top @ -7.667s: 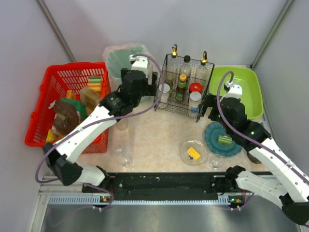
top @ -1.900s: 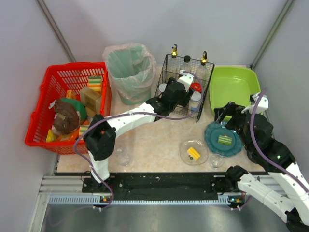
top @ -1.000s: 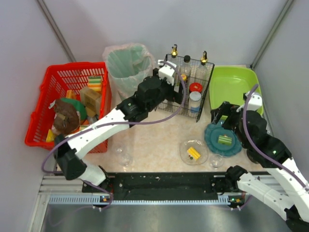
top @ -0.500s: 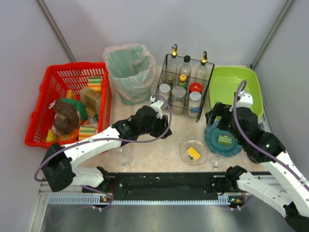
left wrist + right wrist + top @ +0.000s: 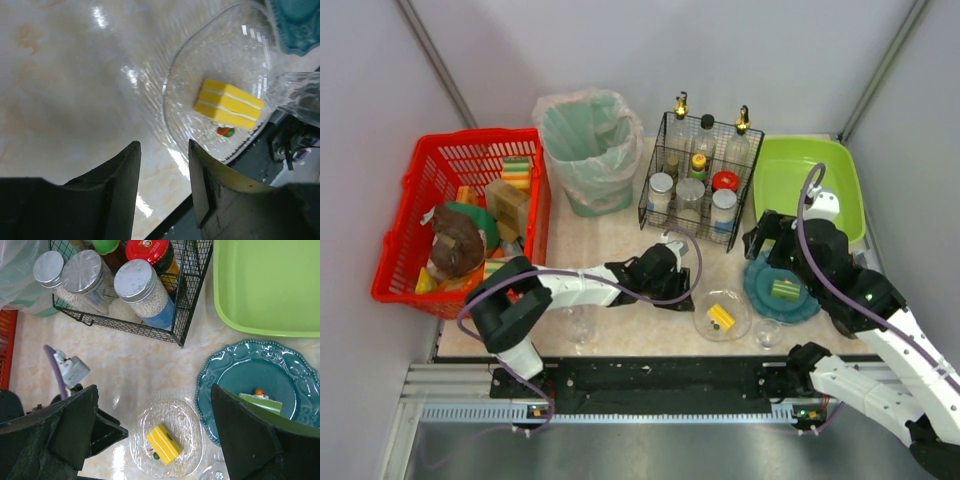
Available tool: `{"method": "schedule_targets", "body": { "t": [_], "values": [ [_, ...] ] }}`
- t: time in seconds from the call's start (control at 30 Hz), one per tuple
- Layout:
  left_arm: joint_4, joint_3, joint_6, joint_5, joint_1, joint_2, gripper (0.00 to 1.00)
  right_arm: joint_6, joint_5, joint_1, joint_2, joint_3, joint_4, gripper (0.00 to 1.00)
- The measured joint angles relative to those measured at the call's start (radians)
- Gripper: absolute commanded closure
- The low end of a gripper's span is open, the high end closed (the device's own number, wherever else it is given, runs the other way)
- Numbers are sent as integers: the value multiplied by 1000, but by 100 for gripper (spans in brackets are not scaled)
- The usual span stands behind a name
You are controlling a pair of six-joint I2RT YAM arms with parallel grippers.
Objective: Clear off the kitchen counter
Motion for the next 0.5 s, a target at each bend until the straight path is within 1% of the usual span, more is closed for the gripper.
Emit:
{"method": "schedule_targets", "body": {
  "t": [0.13,0.37,0.43,0.5],
  "values": [
    [13,0,-19,0,0,64,55,3,1,0,-3,0,0,9],
    [45,26,-42,9,0,84,59,4,15,0,-29,-1,0,9],
    [46,34,-50,12,0,95,63,4,21,0,-31,-1,0,9],
    [45,42,-60,14,0,111,68,5,24,0,-34,-1,0,9]
  ]
}}
